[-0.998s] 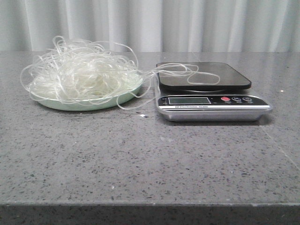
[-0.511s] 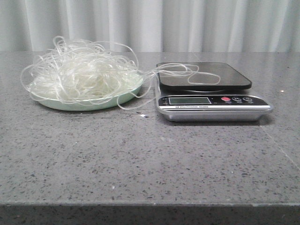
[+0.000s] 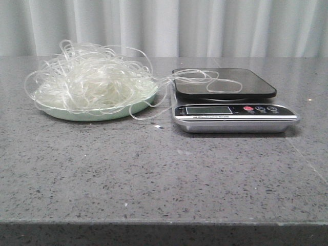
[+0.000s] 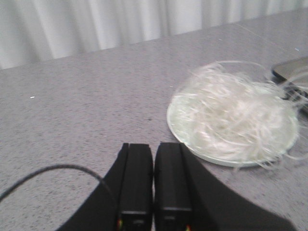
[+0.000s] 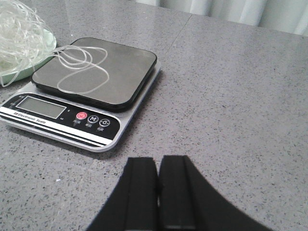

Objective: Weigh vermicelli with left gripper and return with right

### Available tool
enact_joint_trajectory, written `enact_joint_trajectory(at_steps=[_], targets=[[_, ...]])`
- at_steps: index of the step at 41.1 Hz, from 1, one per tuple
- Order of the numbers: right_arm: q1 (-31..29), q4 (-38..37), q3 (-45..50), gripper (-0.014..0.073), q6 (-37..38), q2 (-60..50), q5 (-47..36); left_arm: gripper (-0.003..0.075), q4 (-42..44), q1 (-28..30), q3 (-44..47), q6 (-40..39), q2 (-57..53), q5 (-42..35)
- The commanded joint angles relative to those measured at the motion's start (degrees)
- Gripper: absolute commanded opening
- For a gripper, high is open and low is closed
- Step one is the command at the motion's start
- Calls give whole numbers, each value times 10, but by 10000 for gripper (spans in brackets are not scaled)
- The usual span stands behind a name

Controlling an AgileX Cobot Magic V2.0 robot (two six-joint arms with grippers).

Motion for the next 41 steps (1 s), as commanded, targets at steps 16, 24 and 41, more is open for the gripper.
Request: enact_joint_trajectory(at_steps=[16,24,41], targets=[[-3,-9,-16,150,-1,3,-47,137,-33,105,230,-7,-185,-262],[-3,-9,-16,150,-1,3,-47,137,-52,143,291,-7,-277,-217],[-3,-9,-16,150,-1,4,-46,137,-52,151,292,-7,-281,-193]])
